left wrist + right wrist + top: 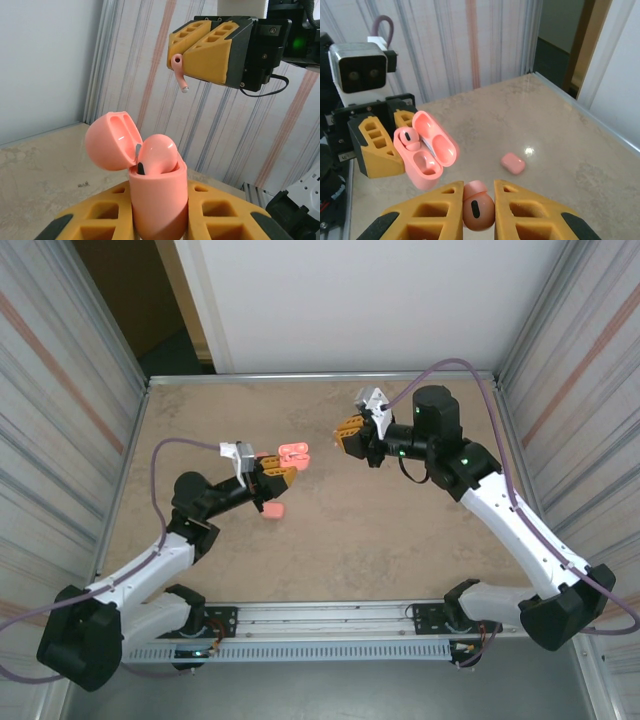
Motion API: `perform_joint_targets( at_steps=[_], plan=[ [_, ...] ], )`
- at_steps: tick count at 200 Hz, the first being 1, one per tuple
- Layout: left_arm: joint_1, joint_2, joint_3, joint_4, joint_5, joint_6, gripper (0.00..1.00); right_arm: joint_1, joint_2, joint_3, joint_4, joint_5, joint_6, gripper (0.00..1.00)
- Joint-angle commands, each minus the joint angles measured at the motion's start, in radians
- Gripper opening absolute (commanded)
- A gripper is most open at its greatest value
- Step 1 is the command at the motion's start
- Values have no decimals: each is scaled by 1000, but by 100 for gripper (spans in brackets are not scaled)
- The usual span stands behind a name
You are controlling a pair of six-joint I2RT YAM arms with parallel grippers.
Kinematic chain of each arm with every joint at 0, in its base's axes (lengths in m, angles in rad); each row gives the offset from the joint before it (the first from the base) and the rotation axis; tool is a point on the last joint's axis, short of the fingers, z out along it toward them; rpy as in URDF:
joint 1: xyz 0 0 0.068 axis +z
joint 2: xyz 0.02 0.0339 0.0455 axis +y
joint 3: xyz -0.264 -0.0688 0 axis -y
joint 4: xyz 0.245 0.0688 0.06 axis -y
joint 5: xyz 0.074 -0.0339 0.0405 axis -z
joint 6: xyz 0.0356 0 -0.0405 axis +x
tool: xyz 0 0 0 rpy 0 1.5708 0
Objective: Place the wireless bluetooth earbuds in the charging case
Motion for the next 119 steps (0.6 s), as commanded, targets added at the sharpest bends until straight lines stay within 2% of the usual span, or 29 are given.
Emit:
perform_joint_targets(
  at_steps=[1, 119],
  plan=[
    [-6, 6, 39, 66, 47, -26, 0, 5, 13, 40, -5, -38, -54, 17],
    [-15, 75, 64, 168, 102, -95, 0, 68, 44, 58, 27, -84, -99, 17]
  ],
)
